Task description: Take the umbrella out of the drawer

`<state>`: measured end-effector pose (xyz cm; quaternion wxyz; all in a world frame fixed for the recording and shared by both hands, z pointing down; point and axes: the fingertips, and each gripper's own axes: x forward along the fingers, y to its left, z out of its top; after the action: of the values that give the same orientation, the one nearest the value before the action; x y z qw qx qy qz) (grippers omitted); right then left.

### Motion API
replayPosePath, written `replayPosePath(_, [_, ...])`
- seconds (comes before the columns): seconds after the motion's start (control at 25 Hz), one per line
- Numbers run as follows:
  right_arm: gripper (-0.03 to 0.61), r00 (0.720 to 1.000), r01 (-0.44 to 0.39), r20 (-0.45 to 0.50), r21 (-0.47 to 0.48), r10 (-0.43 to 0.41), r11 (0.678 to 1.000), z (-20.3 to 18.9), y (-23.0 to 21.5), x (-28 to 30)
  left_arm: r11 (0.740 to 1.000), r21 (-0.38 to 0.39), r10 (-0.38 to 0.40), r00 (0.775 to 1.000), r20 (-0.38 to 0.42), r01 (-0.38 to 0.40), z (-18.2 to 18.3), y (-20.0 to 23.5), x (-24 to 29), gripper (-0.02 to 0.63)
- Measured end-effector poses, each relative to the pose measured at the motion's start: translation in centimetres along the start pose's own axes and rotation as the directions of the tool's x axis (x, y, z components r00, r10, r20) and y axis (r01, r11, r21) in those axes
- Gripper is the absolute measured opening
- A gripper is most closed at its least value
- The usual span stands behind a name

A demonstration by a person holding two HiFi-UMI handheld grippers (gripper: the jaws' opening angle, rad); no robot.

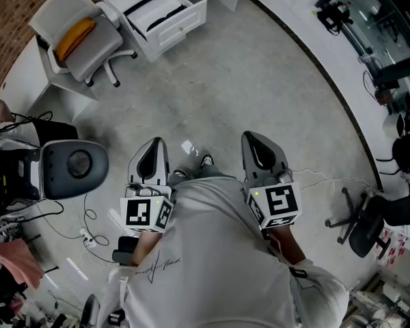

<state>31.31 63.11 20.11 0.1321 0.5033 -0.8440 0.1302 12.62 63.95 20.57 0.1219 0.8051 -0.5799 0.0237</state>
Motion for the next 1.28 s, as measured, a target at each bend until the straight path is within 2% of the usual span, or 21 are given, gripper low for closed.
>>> replayPosePath(0.4, [0.023,1.000,-0.014,0.011,-0.017,0.014,1.000,-0.2,-2.0,0.5,0.999,0.031,0.025,0.999,-0.024,-0.024,-0.2,-0.8,2.6,0.015])
replayPosePath(0.6, [0.025,0.999,-0.037,0.022,0.031,0.037,0.999,-0.3,-2.3,1.0,0.999,0.025,0.023,0.999,-0.042,-0.022,-0.5,-1.1,3.2,0.015])
replayPosePath(0.76, [0.025,0.997,-0.071,0.031,0.001,0.071,0.997,0.0,-2.3,1.4,0.999,0.023,0.034,0.999,-0.039,-0.033,-0.2,-1.2,3.5,0.015])
replayPosePath(1.08, [0.025,0.996,-0.087,0.019,0.020,0.087,0.996,0.5,-2.4,3.7,0.999,0.023,0.045,0.998,-0.032,-0.044,0.0,0.3,4.7,0.015])
replayPosePath(1.28, [0.025,0.998,-0.070,0.010,0.012,0.070,0.998,1.4,-3.0,5.9,0.999,-0.015,0.030,0.999,-0.032,-0.030,-0.1,1.8,7.1,0.015])
